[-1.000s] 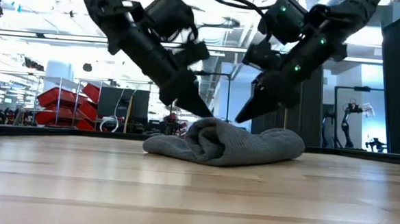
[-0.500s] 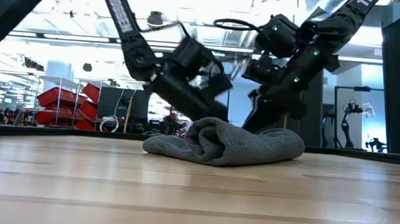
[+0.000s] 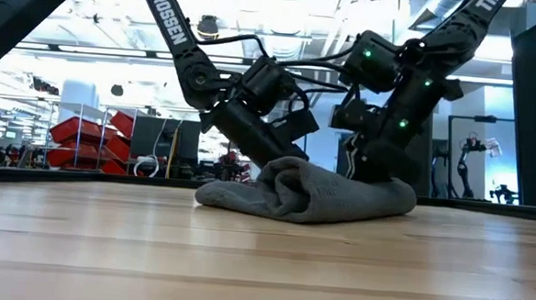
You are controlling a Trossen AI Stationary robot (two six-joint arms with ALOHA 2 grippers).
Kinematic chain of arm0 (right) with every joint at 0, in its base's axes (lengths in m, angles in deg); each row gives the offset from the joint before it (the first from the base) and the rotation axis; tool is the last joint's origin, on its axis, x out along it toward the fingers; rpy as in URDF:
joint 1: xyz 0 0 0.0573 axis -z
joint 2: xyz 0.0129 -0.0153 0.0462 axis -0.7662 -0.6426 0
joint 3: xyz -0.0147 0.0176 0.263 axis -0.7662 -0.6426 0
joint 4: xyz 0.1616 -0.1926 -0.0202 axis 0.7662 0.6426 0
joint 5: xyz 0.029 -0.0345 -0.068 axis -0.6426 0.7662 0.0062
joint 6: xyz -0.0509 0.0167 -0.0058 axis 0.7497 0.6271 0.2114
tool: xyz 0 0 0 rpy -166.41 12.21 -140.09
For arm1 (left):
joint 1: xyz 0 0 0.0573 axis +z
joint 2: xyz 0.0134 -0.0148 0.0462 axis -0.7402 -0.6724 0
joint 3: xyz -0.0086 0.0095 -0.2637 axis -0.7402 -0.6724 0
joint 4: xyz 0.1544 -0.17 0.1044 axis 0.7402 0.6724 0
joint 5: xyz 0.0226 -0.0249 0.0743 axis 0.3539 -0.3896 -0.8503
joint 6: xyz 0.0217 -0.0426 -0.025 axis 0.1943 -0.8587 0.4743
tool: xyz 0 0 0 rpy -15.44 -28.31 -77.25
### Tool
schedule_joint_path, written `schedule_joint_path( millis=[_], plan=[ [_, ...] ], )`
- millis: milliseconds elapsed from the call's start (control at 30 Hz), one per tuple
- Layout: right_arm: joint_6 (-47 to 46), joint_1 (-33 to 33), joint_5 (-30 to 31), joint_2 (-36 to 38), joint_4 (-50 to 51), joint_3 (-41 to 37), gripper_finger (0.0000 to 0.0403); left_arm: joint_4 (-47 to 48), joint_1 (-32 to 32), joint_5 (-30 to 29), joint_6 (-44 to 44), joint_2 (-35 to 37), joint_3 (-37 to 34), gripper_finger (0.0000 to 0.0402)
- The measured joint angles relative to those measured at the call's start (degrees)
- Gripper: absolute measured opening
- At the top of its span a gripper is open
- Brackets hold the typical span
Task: Roll towel
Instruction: Roll the gray towel
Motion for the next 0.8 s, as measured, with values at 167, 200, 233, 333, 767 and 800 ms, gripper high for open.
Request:
schedule_joint_path(
  millis=[167,200,233,333,767,800],
  plan=[
    [-2.3,-2.1,3.6,0.5,3.2,0.3,0.0,0.6,0.3,0.0,0.2,0.1,-0.2,0.0],
    [-2.7,-2.4,3.6,0.7,3.8,0.3,0.0,0.6,0.3,0.0,0.3,0.0,-0.2,0.0],
    [-3.1,-2.5,3.6,0.7,4.1,0.3,0.0,0.6,0.3,-0.1,0.4,0.0,-0.2,0.0],
    [-4.6,-2.9,3.8,1.3,5.2,0.3,0.0,0.6,0.3,-0.2,0.4,0.0,-0.2,0.0],
    [-1.0,-2.1,5.3,4.1,7.2,2.3,0.0,0.5,0.4,-1.1,0.3,-0.1,-0.3,0.0],
    [-0.5,-1.5,5.5,5.0,7.5,2.5,0.0,0.5,0.4,-1.1,0.3,-0.1,-0.3,0.0]
  ],
)
